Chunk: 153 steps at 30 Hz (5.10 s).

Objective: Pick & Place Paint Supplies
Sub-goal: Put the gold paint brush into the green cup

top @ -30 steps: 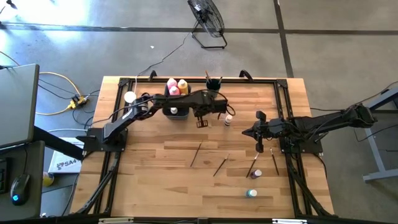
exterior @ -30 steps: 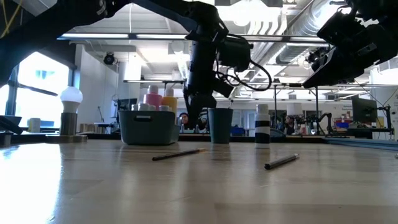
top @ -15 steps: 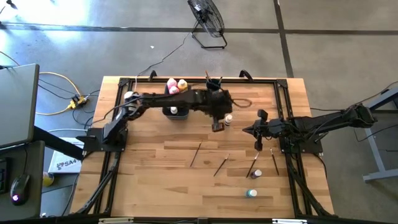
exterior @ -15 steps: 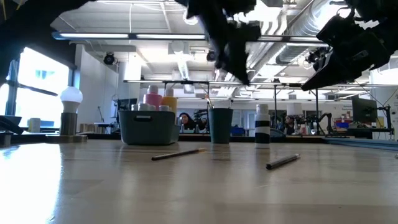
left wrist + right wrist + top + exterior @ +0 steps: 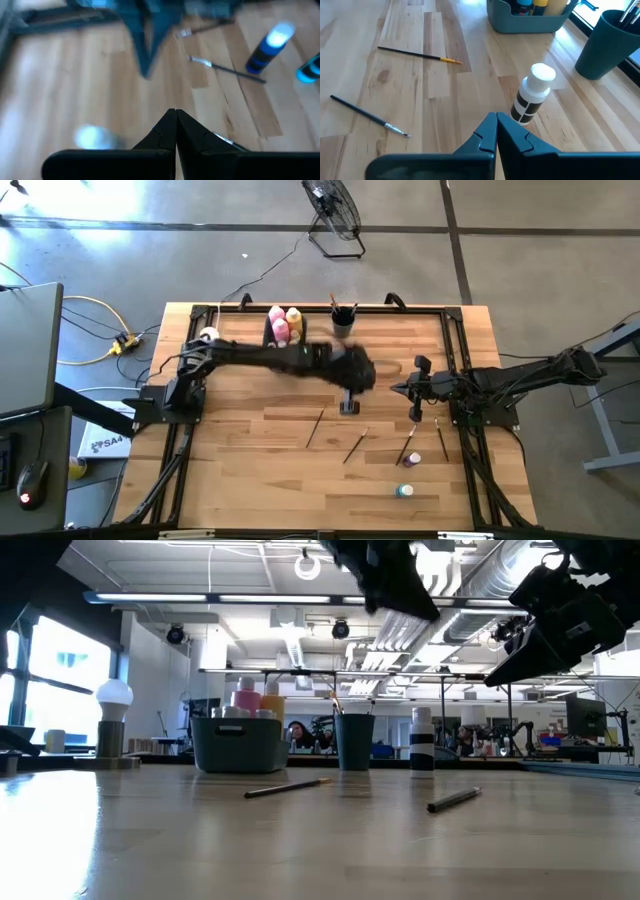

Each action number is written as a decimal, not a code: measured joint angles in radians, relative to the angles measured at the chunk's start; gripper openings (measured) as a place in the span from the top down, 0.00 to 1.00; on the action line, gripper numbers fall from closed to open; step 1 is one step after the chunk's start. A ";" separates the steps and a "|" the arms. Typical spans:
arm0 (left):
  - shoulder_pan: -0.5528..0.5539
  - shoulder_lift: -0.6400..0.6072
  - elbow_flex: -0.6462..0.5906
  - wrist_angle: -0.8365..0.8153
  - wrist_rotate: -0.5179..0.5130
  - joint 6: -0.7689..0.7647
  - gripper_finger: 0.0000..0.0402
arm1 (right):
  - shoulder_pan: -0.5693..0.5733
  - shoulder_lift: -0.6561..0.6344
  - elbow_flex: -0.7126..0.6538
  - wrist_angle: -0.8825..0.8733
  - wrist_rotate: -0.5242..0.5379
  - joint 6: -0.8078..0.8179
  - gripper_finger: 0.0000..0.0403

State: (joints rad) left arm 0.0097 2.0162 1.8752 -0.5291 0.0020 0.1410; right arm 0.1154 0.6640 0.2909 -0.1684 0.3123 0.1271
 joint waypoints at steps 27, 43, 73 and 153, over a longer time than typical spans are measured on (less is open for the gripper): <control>-0.016 -0.431 -0.742 0.334 -0.517 -0.706 1.00 | 0.000 0.000 0.000 0.049 -0.001 -0.019 1.00; -0.017 -0.431 -0.742 0.358 -0.357 -0.692 1.00 | 0.000 0.000 0.000 0.054 0.000 -0.040 1.00; -0.009 -0.184 -0.464 -0.173 -0.339 -0.946 1.00 | -0.001 0.001 0.000 0.061 0.001 -0.053 1.00; -0.010 0.005 -0.460 -0.027 -0.148 -1.040 0.70 | -0.001 0.011 0.000 0.068 0.003 -0.071 1.00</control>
State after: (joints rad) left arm -0.0002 2.0209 1.4151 -0.5557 -0.1461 -0.8986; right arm 0.1146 0.6750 0.2909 -0.1009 0.3149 0.0559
